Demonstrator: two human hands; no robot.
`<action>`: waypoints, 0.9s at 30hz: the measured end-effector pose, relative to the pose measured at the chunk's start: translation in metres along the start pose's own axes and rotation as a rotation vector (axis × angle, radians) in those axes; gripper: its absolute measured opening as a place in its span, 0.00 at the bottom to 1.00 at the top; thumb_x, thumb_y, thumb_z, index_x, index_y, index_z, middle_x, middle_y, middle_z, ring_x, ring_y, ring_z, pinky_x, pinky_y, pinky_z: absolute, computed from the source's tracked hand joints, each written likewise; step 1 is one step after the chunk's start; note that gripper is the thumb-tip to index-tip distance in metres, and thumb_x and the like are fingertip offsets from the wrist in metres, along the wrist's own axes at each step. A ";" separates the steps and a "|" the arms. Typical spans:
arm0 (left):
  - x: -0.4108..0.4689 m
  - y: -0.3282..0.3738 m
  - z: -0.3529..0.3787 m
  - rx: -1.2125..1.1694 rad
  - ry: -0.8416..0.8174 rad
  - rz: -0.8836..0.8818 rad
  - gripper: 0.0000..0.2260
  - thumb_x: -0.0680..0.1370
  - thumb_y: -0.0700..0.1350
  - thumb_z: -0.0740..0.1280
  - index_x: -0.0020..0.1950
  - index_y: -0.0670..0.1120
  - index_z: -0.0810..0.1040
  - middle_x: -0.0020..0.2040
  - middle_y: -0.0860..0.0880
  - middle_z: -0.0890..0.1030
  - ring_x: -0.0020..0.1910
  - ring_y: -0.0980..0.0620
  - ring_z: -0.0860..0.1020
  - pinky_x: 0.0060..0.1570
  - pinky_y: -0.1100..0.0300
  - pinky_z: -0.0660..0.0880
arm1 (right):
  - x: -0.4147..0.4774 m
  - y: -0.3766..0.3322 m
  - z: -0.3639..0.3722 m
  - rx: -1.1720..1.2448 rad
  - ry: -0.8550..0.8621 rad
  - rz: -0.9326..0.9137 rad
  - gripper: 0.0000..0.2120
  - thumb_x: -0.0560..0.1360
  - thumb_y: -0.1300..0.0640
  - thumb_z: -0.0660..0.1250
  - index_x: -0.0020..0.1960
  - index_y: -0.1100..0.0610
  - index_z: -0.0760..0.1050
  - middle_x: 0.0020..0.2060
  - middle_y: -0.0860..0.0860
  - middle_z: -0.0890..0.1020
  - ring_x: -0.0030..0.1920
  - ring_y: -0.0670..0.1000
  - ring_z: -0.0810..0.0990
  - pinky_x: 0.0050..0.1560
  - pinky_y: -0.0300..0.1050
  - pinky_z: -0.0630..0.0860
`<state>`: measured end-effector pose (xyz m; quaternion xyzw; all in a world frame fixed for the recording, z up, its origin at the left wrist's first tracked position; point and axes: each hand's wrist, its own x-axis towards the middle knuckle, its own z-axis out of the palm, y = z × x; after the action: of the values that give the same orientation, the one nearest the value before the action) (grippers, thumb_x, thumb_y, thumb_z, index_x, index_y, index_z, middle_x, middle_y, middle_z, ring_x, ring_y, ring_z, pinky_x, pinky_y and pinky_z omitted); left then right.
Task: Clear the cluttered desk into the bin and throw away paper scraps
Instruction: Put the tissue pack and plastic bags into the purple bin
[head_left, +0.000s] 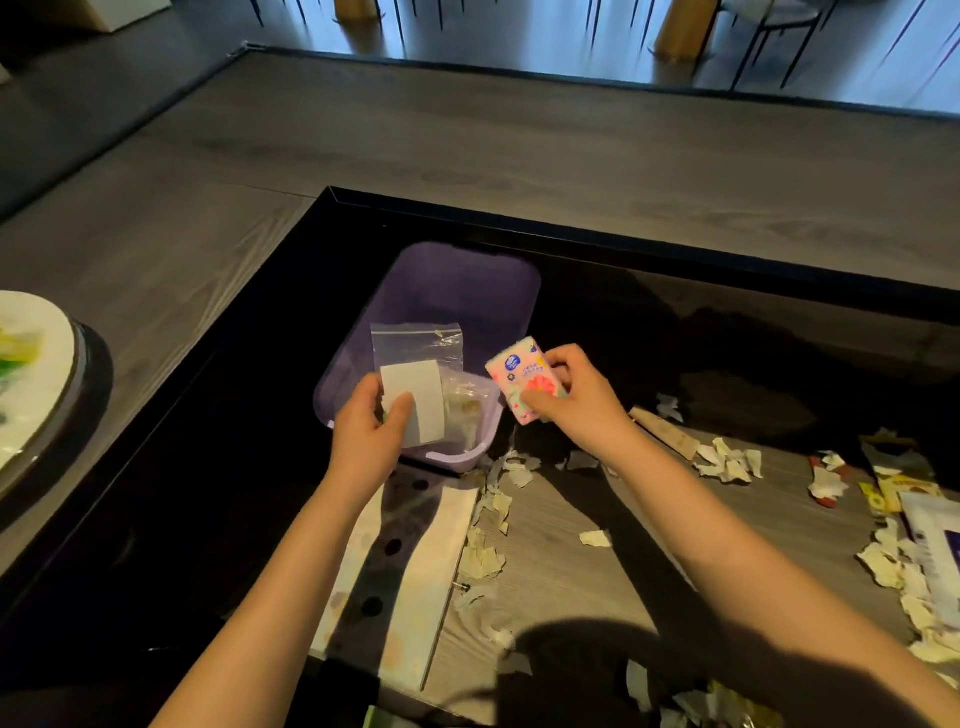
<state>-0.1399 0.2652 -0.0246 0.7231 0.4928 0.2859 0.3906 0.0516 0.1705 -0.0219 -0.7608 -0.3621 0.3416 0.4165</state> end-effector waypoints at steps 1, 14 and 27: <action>0.002 -0.001 -0.005 -0.001 0.037 0.001 0.12 0.79 0.41 0.61 0.62 0.39 0.71 0.56 0.43 0.77 0.53 0.48 0.76 0.36 0.74 0.71 | 0.004 -0.008 0.004 0.004 -0.001 -0.028 0.17 0.73 0.58 0.70 0.59 0.55 0.67 0.51 0.47 0.75 0.50 0.47 0.76 0.41 0.36 0.75; 0.021 -0.021 -0.029 0.055 0.206 -0.009 0.07 0.77 0.37 0.63 0.54 0.38 0.74 0.46 0.47 0.76 0.42 0.52 0.73 0.31 0.76 0.66 | 0.081 -0.048 0.086 -0.955 -0.564 -0.111 0.21 0.74 0.59 0.65 0.65 0.59 0.66 0.60 0.58 0.75 0.52 0.57 0.77 0.43 0.46 0.71; 0.071 -0.007 -0.009 0.301 -0.068 -0.020 0.08 0.77 0.40 0.63 0.54 0.39 0.74 0.44 0.47 0.74 0.45 0.48 0.74 0.39 0.62 0.64 | 0.079 -0.029 0.063 -1.161 -0.414 -0.316 0.13 0.76 0.56 0.61 0.60 0.53 0.75 0.54 0.53 0.79 0.55 0.55 0.76 0.56 0.49 0.65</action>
<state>-0.1260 0.3354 -0.0240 0.7778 0.5237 0.1803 0.2970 0.0319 0.2720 -0.0402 -0.7183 -0.6691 0.1641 -0.0968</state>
